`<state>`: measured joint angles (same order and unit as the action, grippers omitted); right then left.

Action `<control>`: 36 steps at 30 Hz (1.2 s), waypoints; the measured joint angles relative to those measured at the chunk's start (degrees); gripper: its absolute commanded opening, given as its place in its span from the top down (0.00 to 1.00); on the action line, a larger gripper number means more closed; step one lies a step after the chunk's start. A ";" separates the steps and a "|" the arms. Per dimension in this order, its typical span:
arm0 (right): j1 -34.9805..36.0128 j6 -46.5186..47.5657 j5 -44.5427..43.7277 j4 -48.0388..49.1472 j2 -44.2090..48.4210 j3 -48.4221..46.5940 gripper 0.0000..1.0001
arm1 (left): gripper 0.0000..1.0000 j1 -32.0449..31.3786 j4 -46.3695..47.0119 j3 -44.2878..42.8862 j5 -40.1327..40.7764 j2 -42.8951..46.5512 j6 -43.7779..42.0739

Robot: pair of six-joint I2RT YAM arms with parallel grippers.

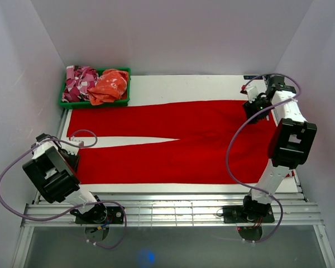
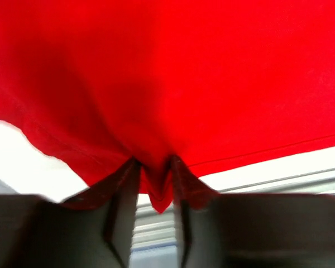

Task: Fold and stack the trousers
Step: Flatten the trousers out

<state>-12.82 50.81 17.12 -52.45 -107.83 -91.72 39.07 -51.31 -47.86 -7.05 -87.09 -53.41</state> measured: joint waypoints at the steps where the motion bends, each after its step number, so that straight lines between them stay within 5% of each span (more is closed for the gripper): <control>1: 1.46 -0.79 0.11 1.09 -1.03 0.00 0.48 | 0.53 0.20 -0.37 -1.38 -1.01 -0.70 -0.39; 5: 4.68 -3.13 0.11 4.79 -6.29 -0.46 0.51 | 0.38 0.15 -2.73 -10.21 -7.93 -1.40 -0.87; 12: 4.92 -4.20 -5.40 10.25 -13.70 -0.70 0.57 | 0.35 -6.97 2.40 -25.31 -20.65 -3.37 7.48; 20: 4.83 -3.02 -9.07 19.30 -7.37 10.32 0.64 | 0.44 -19.52 15.98 -24.96 -21.86 -19.45 20.72; 30: 3.69 -2.47 -12.07 20.50 1.42 22.34 0.71 | 0.71 -21.20 21.00 -23.71 -18.27 -22.88 22.97; 35: 3.26 -2.19 -12.41 14.67 3.76 24.41 0.57 | 0.68 -20.68 21.03 -19.87 -17.44 -19.65 18.71; 36: 3.08 -1.90 -12.17 12.87 3.76 24.00 0.43 | 0.65 -20.31 19.78 -19.58 -17.66 -19.19 17.75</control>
<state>-9.74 48.90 4.95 -39.57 -104.07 -67.72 18.76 -31.53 -67.44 -24.71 -106.28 -35.66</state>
